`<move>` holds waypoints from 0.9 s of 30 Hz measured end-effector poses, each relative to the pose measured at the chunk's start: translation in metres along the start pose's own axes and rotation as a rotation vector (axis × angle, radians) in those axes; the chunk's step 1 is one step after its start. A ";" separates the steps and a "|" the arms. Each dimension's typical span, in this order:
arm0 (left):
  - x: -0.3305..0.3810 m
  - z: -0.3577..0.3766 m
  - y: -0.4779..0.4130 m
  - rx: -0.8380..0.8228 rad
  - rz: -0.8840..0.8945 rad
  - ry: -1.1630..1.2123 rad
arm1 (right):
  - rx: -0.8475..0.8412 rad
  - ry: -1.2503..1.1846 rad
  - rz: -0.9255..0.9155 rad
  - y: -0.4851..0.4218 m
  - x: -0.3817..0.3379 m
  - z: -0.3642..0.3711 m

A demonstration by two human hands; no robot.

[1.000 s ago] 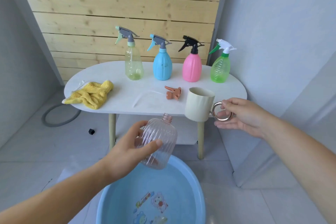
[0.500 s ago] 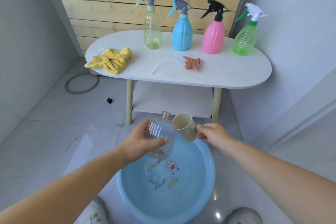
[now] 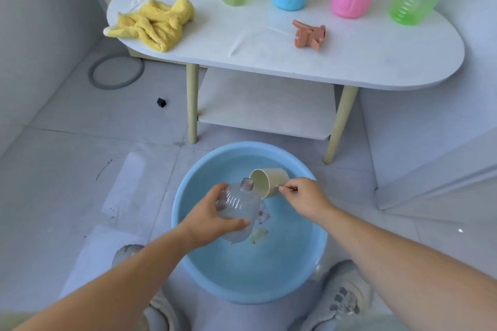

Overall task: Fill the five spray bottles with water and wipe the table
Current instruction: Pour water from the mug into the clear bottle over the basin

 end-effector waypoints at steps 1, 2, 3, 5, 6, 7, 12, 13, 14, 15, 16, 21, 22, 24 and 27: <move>-0.003 0.000 -0.002 -0.004 -0.005 0.006 | -0.007 0.007 -0.006 -0.001 0.001 0.002; -0.006 0.000 -0.004 -0.002 -0.011 0.012 | -0.015 0.013 -0.007 -0.002 0.001 0.003; -0.008 0.001 -0.006 -0.001 -0.015 0.020 | -0.023 0.019 -0.007 -0.004 0.002 0.004; -0.012 0.002 -0.008 0.008 -0.020 0.035 | -0.041 0.046 -0.017 -0.007 0.004 0.007; -0.014 0.003 -0.008 0.018 -0.019 0.037 | -0.052 0.067 -0.028 -0.008 0.004 0.009; -0.016 0.003 -0.009 0.025 -0.024 0.035 | -0.061 0.086 -0.042 -0.009 0.005 0.011; -0.024 0.004 -0.013 0.033 -0.044 0.023 | -0.096 0.162 -0.097 -0.014 0.005 0.015; -0.025 0.004 -0.013 0.032 -0.048 0.018 | -0.100 0.180 -0.111 -0.015 0.006 0.016; -0.026 0.005 -0.014 0.031 -0.053 0.016 | -0.104 0.200 -0.123 -0.016 0.006 0.016; -0.027 0.004 -0.014 0.031 -0.058 0.016 | -0.109 0.217 -0.135 -0.016 0.007 0.017; -0.029 0.004 -0.014 0.031 -0.062 0.015 | -0.117 0.230 -0.145 -0.017 0.007 0.018; -0.032 0.003 -0.015 0.030 -0.077 0.000 | -0.152 0.284 -0.168 -0.017 0.003 0.020; -0.031 0.003 -0.015 0.032 -0.078 0.000 | -0.159 0.294 -0.164 -0.016 0.002 0.020; -0.030 0.003 -0.015 0.035 -0.079 0.000 | -0.170 0.300 -0.148 -0.014 0.001 0.020; -0.031 0.003 -0.017 0.040 -0.077 -0.003 | -0.166 0.257 -0.119 -0.013 0.000 0.019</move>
Point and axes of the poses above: each hand's wrist, its own y-axis away from the middle knuckle, its own z-axis out of the palm, x = y × z, the point moved 2 cm from there along -y, towards the middle knuckle, and after that the axes turned 5 degrees about -z, right-handed, at the moved point
